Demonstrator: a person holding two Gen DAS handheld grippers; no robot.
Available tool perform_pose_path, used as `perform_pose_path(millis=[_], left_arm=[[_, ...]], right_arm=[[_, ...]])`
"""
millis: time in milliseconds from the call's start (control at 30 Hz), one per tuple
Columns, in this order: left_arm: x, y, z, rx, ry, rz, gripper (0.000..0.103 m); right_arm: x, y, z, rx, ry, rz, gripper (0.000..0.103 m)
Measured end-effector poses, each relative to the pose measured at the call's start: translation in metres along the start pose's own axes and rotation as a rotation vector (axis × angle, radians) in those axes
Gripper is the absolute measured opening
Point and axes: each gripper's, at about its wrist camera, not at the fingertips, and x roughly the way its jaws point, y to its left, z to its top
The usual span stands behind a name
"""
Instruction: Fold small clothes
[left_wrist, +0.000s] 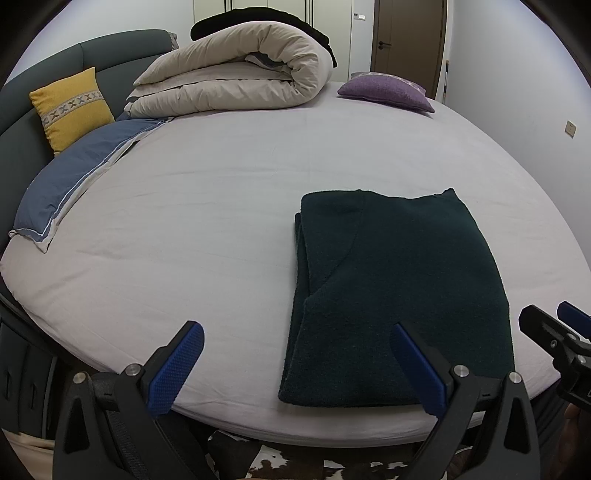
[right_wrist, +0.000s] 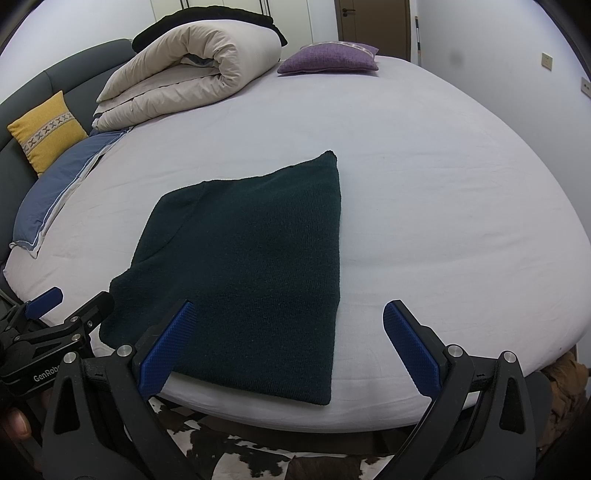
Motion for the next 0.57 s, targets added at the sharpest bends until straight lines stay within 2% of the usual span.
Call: perform_pose_path(millis=[567], left_arm=[[-0.0012, 0.0031, 0.0003, 0.010, -0.008, -0.004, 0.103]], right_arm=[[0.0013, -0.0011, 0.0005, 0.002, 0.003, 0.001, 0.103]])
